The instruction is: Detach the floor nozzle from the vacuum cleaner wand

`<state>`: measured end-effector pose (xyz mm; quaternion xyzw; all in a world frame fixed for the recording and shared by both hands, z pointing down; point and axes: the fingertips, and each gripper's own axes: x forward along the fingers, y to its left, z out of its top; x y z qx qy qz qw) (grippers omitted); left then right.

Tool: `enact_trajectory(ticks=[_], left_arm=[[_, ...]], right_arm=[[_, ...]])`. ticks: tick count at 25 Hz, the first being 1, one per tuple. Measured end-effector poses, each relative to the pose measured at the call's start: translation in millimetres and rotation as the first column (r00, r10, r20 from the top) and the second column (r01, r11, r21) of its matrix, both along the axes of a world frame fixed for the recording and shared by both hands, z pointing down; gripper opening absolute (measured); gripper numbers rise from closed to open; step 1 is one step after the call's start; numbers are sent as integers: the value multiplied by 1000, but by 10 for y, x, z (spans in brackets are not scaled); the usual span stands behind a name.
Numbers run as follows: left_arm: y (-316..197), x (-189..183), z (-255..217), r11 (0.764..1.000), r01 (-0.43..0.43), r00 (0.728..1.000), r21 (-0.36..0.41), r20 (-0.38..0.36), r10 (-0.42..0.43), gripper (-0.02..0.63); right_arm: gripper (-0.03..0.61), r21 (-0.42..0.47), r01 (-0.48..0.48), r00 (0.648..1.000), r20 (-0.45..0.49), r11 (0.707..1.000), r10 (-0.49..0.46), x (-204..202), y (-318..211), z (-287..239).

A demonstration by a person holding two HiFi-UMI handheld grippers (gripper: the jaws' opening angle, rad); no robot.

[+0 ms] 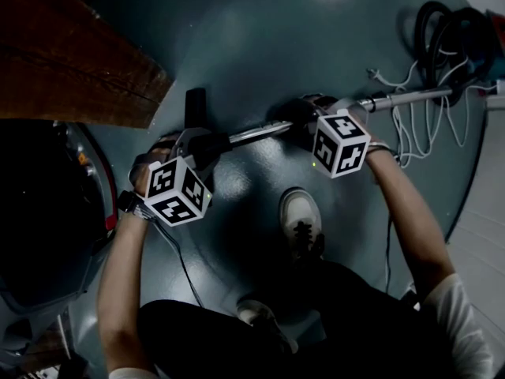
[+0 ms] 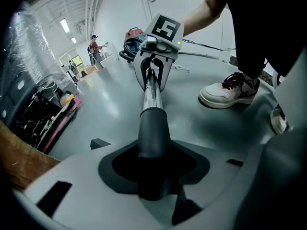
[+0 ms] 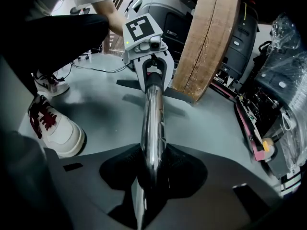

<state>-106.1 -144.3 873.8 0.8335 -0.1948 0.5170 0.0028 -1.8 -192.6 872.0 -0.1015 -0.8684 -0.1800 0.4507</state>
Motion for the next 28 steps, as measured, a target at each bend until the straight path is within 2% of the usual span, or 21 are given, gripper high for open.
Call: enact_trajectory(ticks=[4, 7, 11, 19, 23, 26, 28], left_arm=[[-16, -33, 15, 1000, 2, 1000, 31, 24, -3, 169], [-26, -58, 41, 997, -6, 998, 83, 67, 1, 169], [-61, -95, 78, 987, -27, 991, 160, 132, 5, 169], [-102, -126, 83, 966, -61, 981, 253, 194, 11, 169], [-76, -112, 83, 971, -61, 983, 231, 184, 18, 169], [-45, -110, 106, 982, -46, 985, 182, 171, 14, 169], [-17, -99, 111, 990, -18, 991, 139, 134, -1, 169]], right_arm=[[150, -16, -4, 1000, -2, 1000, 4, -22, -3, 14], [150, -29, -4, 1000, -12, 1000, 3, -29, 7, 45], [150, -44, -6, 1000, -24, 999, 5, -44, -4, 90], [150, -72, -10, 999, -37, 997, 8, -49, -11, 120], [150, -76, -5, 999, -36, 997, 2, -36, 12, 112], [150, -64, -2, 999, -33, 998, -1, -33, 31, 114], [150, -52, 0, 1000, -29, 999, -1, -34, 37, 105]])
